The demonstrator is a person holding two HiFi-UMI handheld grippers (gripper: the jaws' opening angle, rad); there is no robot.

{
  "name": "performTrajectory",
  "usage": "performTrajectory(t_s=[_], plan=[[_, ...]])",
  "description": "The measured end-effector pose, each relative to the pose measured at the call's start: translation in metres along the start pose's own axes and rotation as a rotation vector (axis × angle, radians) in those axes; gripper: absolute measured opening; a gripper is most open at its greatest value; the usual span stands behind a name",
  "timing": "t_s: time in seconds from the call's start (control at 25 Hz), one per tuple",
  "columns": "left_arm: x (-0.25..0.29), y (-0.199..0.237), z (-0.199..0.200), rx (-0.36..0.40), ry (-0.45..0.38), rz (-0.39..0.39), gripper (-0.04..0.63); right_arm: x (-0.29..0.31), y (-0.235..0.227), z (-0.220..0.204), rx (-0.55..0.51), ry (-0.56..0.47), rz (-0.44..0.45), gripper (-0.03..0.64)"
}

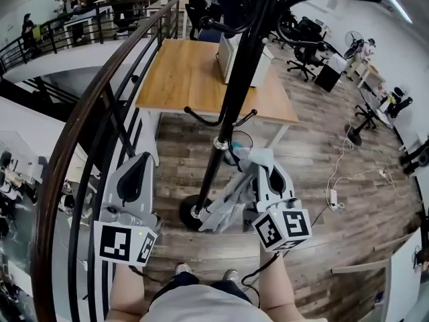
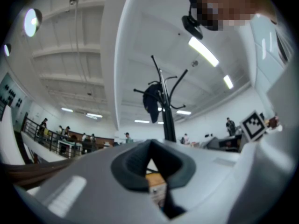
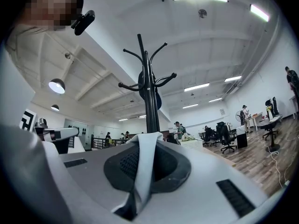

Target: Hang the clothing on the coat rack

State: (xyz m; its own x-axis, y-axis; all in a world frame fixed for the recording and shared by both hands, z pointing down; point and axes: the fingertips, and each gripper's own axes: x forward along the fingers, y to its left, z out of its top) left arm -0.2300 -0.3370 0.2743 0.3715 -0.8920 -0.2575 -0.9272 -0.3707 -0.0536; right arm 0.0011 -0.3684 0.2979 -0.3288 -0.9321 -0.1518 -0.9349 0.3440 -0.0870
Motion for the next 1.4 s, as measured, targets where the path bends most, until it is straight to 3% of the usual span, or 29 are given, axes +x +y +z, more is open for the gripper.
performTrajectory(t_s=[0.32,0.84,1.4], plan=[[-0.002,0.009,-0.002,-0.006,0.005,-0.013,0.009,-0.002,0.01,0.012,-0.019,-0.025,0.003,0.012],[0.001,0.012,-0.005,-0.008,0.004,-0.038,0.009,-0.005,-0.014,-0.046,0.002,0.097,-0.111,0.012],[0.006,0.013,-0.008,0.0,0.017,-0.053,0.009,-0.006,-0.016,-0.094,0.024,0.211,-0.127,0.012]])
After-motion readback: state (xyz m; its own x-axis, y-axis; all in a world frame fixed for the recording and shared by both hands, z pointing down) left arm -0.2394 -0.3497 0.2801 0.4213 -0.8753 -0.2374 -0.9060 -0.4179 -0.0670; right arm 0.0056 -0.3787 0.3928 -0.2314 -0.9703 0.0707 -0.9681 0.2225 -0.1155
